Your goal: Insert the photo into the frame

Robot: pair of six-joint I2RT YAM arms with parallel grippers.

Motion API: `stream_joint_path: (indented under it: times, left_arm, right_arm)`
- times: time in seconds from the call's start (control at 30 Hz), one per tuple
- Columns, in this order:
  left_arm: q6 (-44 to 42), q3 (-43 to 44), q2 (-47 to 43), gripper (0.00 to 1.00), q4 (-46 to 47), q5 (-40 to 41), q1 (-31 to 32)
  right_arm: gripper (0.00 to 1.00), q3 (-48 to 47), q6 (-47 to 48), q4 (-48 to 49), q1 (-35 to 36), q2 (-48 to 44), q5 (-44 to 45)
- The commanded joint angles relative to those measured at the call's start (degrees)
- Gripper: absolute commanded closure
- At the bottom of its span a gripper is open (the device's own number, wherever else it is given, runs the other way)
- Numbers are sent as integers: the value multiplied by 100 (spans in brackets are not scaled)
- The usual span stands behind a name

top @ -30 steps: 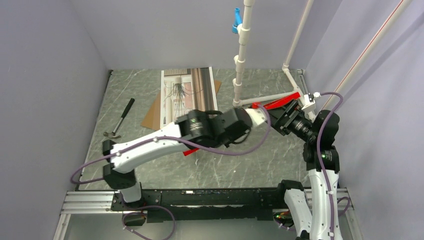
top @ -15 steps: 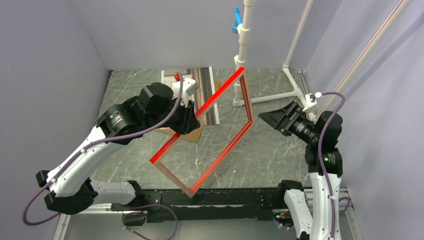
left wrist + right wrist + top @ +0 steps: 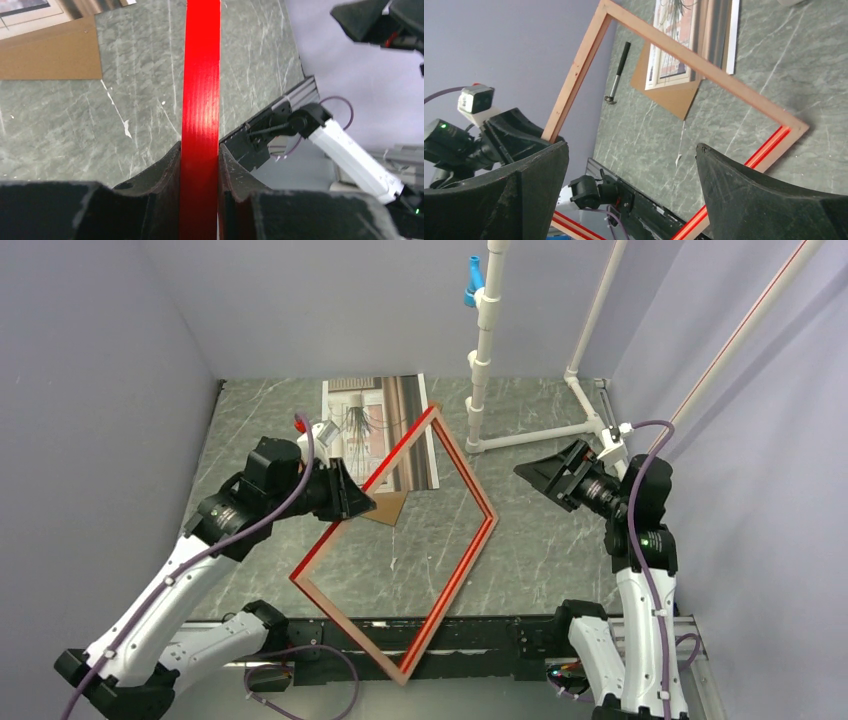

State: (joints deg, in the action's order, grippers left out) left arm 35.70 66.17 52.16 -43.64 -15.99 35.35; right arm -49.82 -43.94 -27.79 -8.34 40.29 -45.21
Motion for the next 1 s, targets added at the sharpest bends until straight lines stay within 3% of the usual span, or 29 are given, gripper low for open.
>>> stream_joint_path:
  times: [0.0,0.33,0.97]
  left_arm:
    - [837,-567,-234,100,1692,-654,-610]
    - [1373,-1819,-724,100,2446,-222,-1513]
    - [2555,-3526,-821,100,3917,303,-1528]
  right_arm:
    - [0,131,143,309,-19,65,105]
    - [0,453,811,-312,-23,385,730]
    - [10,1177,1230,-253,192,1057,1303]
